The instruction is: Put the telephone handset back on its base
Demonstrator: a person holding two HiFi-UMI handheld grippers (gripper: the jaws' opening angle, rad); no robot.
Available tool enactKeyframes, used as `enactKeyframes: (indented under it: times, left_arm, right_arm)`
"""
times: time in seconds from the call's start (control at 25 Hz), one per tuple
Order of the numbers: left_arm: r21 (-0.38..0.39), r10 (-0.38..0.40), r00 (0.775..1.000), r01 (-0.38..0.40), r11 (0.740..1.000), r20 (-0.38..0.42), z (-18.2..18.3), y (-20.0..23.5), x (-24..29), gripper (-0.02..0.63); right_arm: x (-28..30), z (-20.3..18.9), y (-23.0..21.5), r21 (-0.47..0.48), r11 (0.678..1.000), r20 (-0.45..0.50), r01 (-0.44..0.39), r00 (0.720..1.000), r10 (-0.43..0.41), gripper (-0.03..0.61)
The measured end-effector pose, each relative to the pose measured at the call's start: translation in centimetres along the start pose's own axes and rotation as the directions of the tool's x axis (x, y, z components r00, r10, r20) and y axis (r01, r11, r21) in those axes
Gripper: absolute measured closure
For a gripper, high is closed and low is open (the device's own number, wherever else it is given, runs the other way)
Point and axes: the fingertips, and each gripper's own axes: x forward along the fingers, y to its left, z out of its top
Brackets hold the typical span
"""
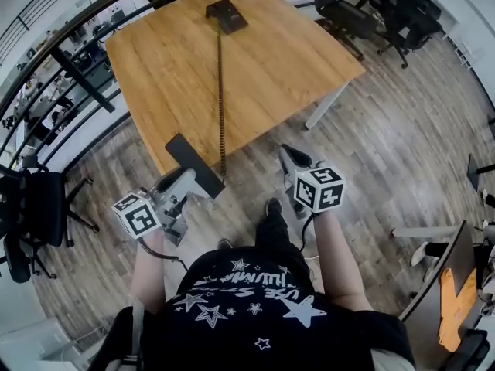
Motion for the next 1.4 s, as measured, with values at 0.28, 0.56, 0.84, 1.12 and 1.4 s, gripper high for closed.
enactKeyframes:
  times: [0.28, 0.56, 0.84, 1.12, 1.4]
  left_arm:
    - [-0.015, 0.040, 0.998, -0.039, 0.999, 0.045, 1.5, 0.6, 7.3, 0.535]
    - [0.012, 0.067, 0.995, -0.068, 0.998, 0.075, 3.3, 0.1, 13.9, 0.535]
    - [-0.027, 0.111, 0.984, -0.108, 0.994, 0.141, 3.6, -0.1, 17.2, 0.537]
    - [-0.074, 0.159, 0.975, -0.149, 0.986, 0.157, 3.8, 0.8, 19.0, 0.536]
    - [-0.093, 0.154, 0.979, -0.142, 0.985, 0.137, 4.6, 2.9, 20.7, 0.537]
  right_arm:
    - [3.3, 5.0, -7.2, -0.019, 0.998, 0.005, -0.063, 0.998, 0.063, 0.579]
    - [5.6, 7.7, -12.7, -0.021, 0.991, -0.014, -0.129, 0.992, 0.128, 0.578]
    - [7.6, 9.9, -16.3, -0.038, 0.978, -0.038, -0.206, 0.978, 0.204, 0.578]
    - [10.1, 9.4, -17.7, -0.036, 0.964, -0.091, -0.262, 0.962, 0.258, 0.578]
    - [12.0, 8.6, -19.4, 0.024, 0.971, -0.104, -0.238, 0.965, 0.239, 0.578]
